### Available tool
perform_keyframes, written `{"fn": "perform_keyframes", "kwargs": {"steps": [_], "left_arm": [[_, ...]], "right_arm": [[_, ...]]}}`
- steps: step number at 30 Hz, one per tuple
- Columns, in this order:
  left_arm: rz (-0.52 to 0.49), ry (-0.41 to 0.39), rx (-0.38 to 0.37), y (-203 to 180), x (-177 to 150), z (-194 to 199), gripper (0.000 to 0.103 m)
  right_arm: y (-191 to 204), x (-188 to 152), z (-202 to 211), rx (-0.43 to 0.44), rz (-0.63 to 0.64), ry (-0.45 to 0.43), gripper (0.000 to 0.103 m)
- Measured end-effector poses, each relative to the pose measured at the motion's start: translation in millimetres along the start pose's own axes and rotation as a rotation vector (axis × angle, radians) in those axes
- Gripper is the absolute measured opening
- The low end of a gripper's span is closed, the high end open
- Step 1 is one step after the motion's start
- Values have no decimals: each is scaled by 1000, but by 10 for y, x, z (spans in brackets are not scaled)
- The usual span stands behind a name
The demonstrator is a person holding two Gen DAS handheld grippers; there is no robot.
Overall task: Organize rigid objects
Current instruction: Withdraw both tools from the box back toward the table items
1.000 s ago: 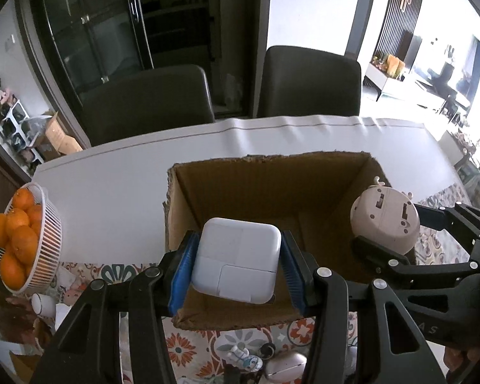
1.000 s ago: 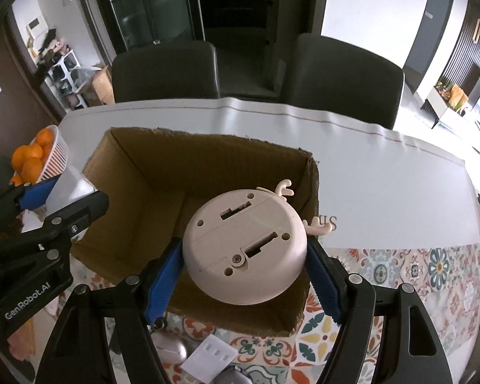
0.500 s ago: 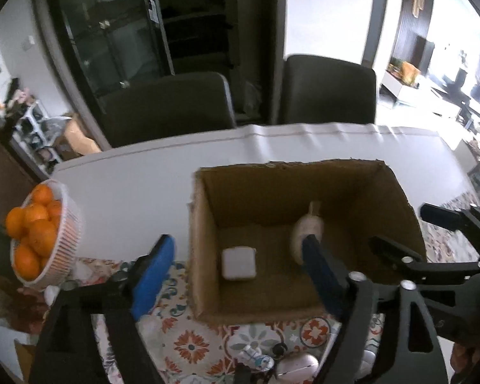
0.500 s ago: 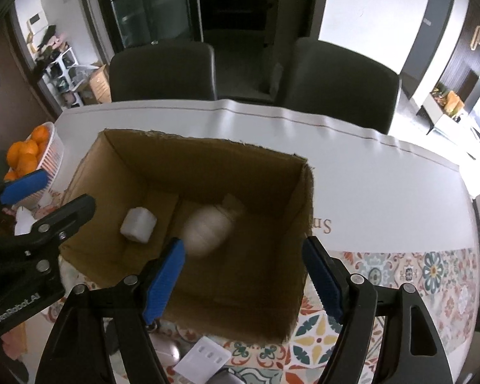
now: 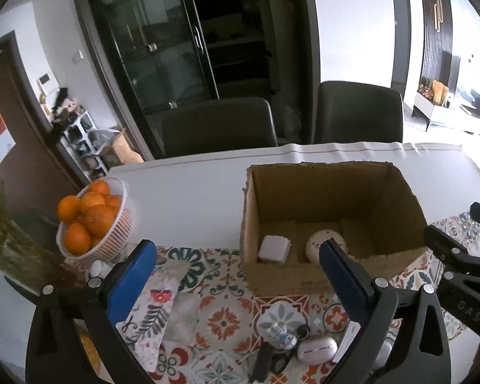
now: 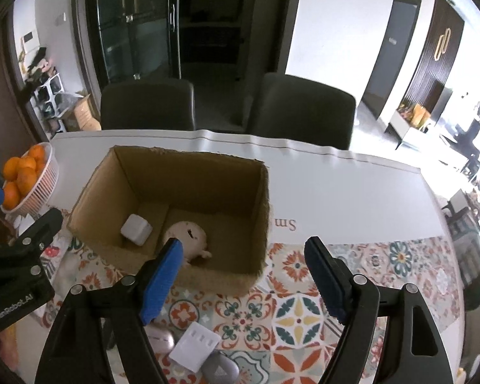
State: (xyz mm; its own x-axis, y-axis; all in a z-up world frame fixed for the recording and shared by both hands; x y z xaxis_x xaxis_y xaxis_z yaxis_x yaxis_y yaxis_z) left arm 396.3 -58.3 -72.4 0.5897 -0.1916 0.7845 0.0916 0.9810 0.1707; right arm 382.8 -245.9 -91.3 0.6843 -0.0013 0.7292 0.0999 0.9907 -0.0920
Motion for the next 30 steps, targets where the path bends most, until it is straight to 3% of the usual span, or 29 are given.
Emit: {"fn": "perform_keyframes", "kwargs": {"steps": [9, 14, 22, 30], "left_arm": [[21, -32, -20, -37, -264, 482, 103], [39, 21, -60, -104, -431, 575, 103], [32, 16, -21, -111, -665, 796, 103], [61, 52, -27, -134, -965, 921, 103]], "right_arm": [[-79, -289, 442, 29, -55, -41, 79], [-96, -432, 607, 29, -51, -46, 79], [-88, -706, 771, 34, -44, -37, 79], [-81, -1023, 834, 66, -38, 2, 79]]}}
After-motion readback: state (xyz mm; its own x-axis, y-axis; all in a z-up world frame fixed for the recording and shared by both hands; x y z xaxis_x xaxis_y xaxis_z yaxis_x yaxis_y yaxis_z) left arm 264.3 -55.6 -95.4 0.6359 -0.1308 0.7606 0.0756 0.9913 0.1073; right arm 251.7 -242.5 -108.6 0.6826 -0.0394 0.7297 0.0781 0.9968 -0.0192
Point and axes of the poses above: each gripper's, at about its wrist camera, not at the fingertips, and z roughly against the way its jaws point, y to its left, x to its top, the point moved 8 cm from there along -z, roughly the way its jaws point, and after that the axes turned 10 degrees about -y, right-handed, at the moved point
